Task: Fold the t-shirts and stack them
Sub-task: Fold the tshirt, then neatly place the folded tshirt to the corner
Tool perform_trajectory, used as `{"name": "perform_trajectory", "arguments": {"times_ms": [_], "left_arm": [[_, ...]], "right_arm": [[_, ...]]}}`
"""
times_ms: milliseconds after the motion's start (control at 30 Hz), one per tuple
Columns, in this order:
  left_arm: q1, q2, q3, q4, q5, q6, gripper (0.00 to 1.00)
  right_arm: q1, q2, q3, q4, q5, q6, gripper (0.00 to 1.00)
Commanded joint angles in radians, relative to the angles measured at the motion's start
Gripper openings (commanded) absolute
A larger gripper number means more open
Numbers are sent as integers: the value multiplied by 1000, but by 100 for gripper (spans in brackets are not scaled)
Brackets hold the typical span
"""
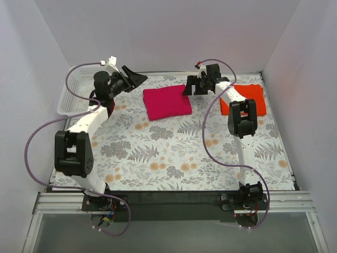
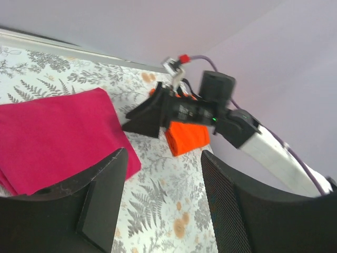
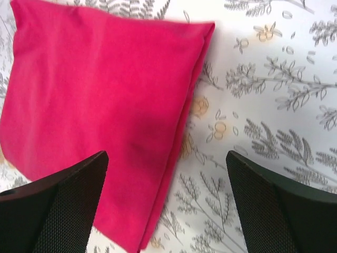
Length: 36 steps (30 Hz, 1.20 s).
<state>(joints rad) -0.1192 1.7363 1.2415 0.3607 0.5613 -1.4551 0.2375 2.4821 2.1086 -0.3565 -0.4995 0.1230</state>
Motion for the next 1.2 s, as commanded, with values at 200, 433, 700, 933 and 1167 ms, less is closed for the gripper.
{"name": "perform_trajectory", "arguments": {"times_ms": [200, 433, 700, 933, 1167], "left_arm": [[23, -438, -391, -95, 3, 52, 55], [29, -711, -545, -288, -31, 96, 57], [32, -872, -643, -356, -20, 76, 57], [32, -952, -731, -342, 23, 29, 57], [32, -992, -795, -310, 52, -11, 57]], "right_arm": [[54, 123, 86, 73, -7, 187, 75], [51, 118, 25, 76, -56, 216, 44], [33, -58, -270, 83, -48, 170, 4], [20, -305, -649, 82, 10, 25, 3], [5, -413, -754, 56, 68, -95, 36]]}}
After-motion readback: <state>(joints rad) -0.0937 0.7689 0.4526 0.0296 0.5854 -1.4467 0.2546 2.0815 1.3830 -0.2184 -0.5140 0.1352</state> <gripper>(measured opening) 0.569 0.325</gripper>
